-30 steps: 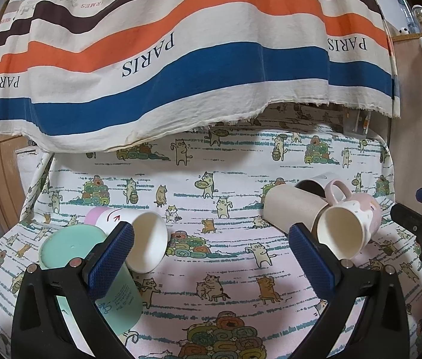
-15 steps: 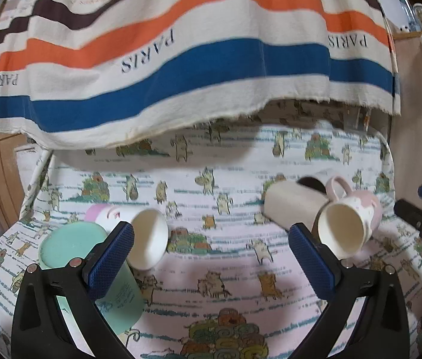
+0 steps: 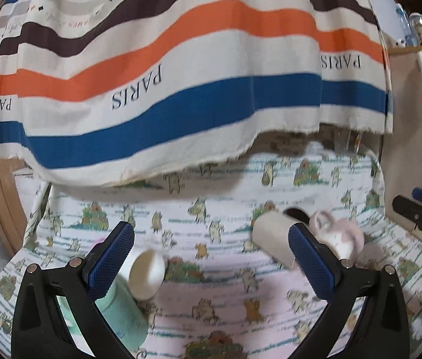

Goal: Flip cup upside down
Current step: 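Move the right tool down over the pink mug lying on its side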

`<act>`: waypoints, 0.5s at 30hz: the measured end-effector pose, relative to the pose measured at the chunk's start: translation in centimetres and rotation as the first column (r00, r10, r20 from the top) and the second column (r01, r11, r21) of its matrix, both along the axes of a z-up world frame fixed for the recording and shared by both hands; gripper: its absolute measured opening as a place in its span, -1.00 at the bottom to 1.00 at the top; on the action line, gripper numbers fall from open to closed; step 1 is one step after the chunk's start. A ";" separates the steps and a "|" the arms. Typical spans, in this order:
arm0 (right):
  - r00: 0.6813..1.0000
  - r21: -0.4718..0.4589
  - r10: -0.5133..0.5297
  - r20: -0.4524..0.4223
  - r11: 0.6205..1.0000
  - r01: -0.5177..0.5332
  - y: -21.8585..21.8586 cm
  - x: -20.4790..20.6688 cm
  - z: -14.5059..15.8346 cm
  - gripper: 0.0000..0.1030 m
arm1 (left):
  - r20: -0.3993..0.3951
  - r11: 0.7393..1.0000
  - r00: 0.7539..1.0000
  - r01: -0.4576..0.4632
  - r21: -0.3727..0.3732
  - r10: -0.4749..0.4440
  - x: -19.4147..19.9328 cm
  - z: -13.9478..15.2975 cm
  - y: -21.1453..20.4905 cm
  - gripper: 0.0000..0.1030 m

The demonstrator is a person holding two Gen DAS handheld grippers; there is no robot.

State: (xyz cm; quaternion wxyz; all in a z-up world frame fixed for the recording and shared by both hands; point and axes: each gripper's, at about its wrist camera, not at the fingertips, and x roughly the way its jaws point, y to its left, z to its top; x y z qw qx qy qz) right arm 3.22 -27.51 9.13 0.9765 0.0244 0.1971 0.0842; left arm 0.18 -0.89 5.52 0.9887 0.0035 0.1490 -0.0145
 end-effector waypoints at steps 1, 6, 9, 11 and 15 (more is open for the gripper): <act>1.000 0.023 -0.003 -0.015 1.000 0.004 -0.3 0.4 0.1 0.99 | 0.002 1.000 1.000 0.004 -0.007 -0.004 0.3 0.3 -0.1 0.99; 0.996 0.102 -0.012 -0.086 0.995 0.021 -1.4 2.7 0.1 0.99 | 0.003 0.999 1.000 -0.007 -0.034 0.007 2.5 0.6 -0.6 0.99; 0.988 0.127 -0.014 -0.153 0.991 0.033 -1.6 4.2 -0.5 0.99 | -0.016 0.998 1.000 -0.018 -0.058 0.017 3.7 0.1 -0.3 0.99; 0.979 0.168 0.006 -0.202 0.985 0.029 -1.8 5.1 -1.3 0.99 | -0.034 0.997 0.999 -0.027 -0.074 0.024 4.0 -0.7 0.1 0.99; 0.974 0.142 -0.033 -0.226 0.988 0.066 -1.2 5.9 -2.4 0.99 | -0.120 0.997 0.992 -0.033 -0.070 0.025 5.3 -2.3 0.5 0.99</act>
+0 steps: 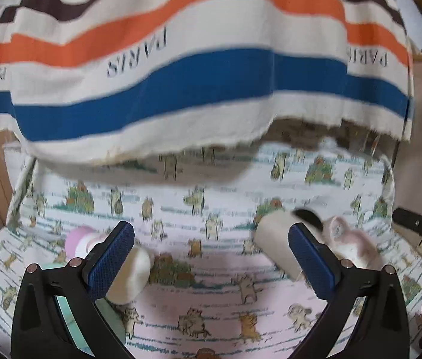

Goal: Flip cup upside down
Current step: 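Move the right tool down over the pink mug lying on its side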

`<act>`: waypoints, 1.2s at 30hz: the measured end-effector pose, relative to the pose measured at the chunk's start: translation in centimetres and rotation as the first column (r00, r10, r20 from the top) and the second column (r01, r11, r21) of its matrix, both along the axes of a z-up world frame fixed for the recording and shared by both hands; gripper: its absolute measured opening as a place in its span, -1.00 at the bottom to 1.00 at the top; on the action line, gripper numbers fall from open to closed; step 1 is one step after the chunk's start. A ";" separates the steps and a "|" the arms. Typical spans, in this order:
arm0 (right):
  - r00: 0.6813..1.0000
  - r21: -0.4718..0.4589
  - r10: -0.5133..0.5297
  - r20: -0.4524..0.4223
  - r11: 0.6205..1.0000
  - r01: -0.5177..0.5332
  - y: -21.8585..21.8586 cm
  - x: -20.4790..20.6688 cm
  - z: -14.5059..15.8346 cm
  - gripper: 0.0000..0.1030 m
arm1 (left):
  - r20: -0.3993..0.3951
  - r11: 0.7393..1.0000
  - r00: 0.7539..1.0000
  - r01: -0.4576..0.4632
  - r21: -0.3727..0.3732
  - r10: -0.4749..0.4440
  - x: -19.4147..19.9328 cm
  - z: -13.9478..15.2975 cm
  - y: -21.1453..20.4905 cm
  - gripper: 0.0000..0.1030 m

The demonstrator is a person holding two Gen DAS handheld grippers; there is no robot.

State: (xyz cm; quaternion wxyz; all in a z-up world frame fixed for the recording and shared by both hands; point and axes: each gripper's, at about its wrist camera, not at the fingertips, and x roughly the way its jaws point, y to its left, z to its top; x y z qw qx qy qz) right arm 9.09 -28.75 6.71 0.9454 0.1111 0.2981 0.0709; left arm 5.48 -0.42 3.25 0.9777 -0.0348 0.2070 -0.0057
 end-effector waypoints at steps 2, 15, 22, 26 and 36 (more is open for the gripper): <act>1.000 -0.035 -0.009 0.012 0.999 0.009 0.7 0.2 -0.3 0.99 | -0.044 1.000 0.999 -0.004 0.013 0.005 0.6 -0.7 -0.2 0.99; 0.997 -0.033 0.013 -0.071 0.999 -0.016 2.1 2.9 -2.0 0.89 | -0.109 0.999 0.994 0.029 -0.023 -0.031 0.7 -1.8 -0.3 0.99; 0.973 0.024 0.203 -0.112 0.979 -0.202 2.7 3.8 -3.2 0.88 | -0.133 0.999 0.991 -0.006 -0.044 0.000 1.1 -2.0 0.3 0.99; 0.961 -0.051 0.231 -0.150 0.969 -0.240 3.9 4.0 -4.2 0.99 | -0.125 0.999 0.992 0.012 -0.031 -0.016 0.8 -2.0 -0.2 0.99; 0.908 -0.013 0.327 -0.263 0.939 -0.343 4.0 5.0 -6.7 0.99 | -0.126 0.999 0.992 0.031 0.010 -0.030 0.8 -2.2 -1.2 0.99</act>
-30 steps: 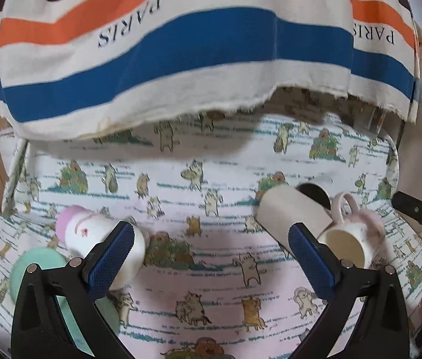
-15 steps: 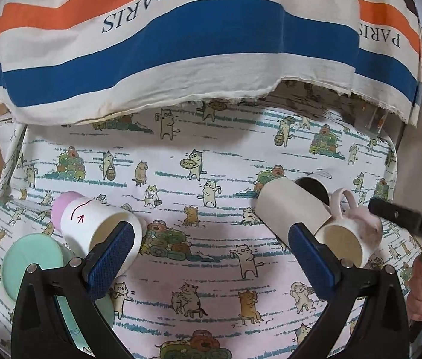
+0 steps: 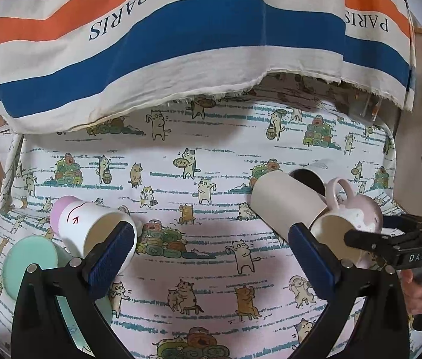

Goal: Flip cup upside down
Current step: 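Move the right tool down over the pink mug lying on its side, then close the right tool on the pink mug and lift it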

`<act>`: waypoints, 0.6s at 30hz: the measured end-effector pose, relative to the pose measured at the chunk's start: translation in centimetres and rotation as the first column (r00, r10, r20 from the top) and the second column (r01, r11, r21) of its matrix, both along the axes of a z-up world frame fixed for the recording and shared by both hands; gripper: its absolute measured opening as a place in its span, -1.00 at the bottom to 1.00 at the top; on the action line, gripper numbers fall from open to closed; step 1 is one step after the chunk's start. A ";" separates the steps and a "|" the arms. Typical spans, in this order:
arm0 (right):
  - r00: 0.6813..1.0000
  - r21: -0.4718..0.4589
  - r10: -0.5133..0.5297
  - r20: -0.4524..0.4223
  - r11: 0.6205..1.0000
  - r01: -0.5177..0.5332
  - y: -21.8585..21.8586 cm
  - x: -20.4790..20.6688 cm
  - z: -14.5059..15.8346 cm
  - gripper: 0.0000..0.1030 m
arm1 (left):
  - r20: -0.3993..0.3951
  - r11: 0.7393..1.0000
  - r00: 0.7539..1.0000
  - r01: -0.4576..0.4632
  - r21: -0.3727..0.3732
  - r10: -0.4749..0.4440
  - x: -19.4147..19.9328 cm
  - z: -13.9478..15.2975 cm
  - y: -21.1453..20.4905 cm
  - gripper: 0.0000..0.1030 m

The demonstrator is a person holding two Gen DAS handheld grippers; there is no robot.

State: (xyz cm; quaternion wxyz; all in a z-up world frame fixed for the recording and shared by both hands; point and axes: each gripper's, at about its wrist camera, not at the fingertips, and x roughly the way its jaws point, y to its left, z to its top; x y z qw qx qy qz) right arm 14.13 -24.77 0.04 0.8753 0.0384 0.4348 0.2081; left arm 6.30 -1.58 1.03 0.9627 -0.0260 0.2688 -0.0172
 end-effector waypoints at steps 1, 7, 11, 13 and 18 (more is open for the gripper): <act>1.000 0.002 0.002 -0.015 1.000 -0.002 0.0 0.0 -0.2 0.99 | -0.003 1.000 1.000 -0.001 -0.002 0.001 0.1 -0.1 0.0 0.99; 1.000 -0.018 -0.005 -0.006 1.000 0.005 0.4 -0.8 -0.2 0.91 | 0.032 0.998 0.999 -0.042 0.045 0.041 -0.3 0.2 0.0 0.99; 1.000 -0.030 -0.020 -0.004 0.999 0.020 1.4 -1.7 0.2 0.90 | 0.071 0.996 0.996 -0.055 0.066 0.050 -0.9 0.6 -0.2 0.99; 1.000 -0.033 -0.011 0.018 0.999 0.011 2.5 -2.2 0.9 0.89 | 0.059 0.995 0.998 -0.043 0.093 0.038 -0.8 0.4 -0.7 0.99; 1.000 -0.028 -0.013 0.024 1.000 0.014 4.5 -2.6 1.5 0.89 | 0.053 0.995 0.998 -0.046 0.092 0.042 -1.0 0.5 -0.6 0.99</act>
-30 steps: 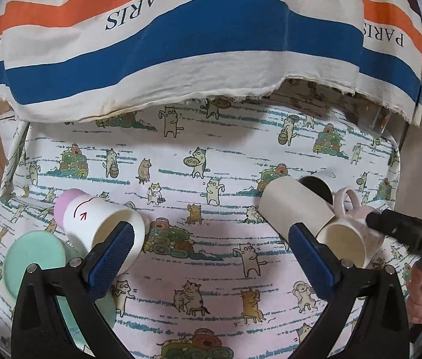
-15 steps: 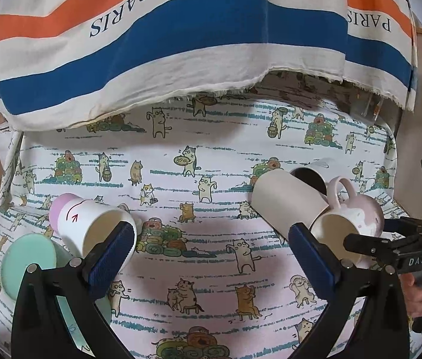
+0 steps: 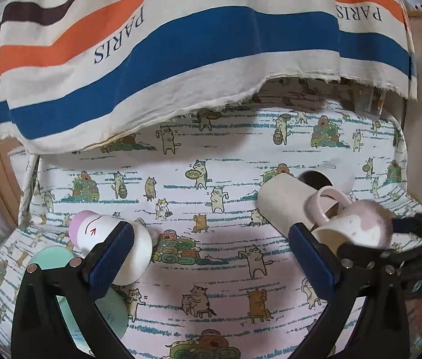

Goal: Flip cup upside down
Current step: 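Close the right tool on the pink mug and lift it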

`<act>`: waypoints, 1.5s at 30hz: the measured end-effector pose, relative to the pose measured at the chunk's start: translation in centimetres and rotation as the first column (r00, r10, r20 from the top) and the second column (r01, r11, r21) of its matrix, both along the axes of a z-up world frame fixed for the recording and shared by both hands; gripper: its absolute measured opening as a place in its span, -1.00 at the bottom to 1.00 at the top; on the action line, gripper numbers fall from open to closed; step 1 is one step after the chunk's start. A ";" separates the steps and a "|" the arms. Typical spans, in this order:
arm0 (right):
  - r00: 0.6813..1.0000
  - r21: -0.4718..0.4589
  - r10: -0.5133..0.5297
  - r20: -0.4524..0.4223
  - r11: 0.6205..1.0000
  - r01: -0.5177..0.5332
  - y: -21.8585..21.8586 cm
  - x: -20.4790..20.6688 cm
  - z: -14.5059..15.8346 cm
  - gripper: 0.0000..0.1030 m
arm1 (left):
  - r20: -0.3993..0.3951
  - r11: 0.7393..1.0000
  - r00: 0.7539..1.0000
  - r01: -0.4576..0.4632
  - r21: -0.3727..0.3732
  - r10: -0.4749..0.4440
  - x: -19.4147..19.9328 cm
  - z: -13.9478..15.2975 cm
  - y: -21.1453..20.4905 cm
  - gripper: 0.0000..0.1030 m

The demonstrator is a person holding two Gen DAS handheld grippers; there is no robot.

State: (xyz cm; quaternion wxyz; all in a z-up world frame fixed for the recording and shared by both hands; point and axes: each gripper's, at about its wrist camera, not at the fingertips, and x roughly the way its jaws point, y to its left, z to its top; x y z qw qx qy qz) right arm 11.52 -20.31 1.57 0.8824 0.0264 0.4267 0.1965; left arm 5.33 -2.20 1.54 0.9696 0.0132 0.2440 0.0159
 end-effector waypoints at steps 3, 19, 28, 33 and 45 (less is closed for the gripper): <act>0.999 0.037 0.009 -0.050 0.999 -0.007 0.5 0.1 -0.8 0.89 | -0.036 0.997 0.999 -0.002 -0.071 -0.001 0.4 0.1 1.1 0.99; 0.987 0.001 -0.103 0.126 0.995 0.103 -3.2 0.3 2.8 0.34 | -0.120 0.964 0.958 0.265 0.014 -0.262 -0.2 -1.3 -4.3 0.99; 0.992 0.022 -0.110 0.058 0.994 0.109 -4.7 2.2 1.3 0.07 | -0.226 0.959 0.937 0.281 0.028 -0.268 0.6 -3.3 -5.7 1.00; 0.999 0.059 -0.043 0.028 0.997 0.041 -3.9 1.7 1.4 0.07 | -0.208 0.982 0.969 0.159 0.098 -0.136 0.9 -3.0 -4.5 1.00; 0.988 0.153 0.147 -0.049 0.978 -0.138 0.5 -0.9 1.6 0.02 | -0.228 1.000 0.974 -0.006 0.012 0.009 2.2 -2.4 0.3 0.81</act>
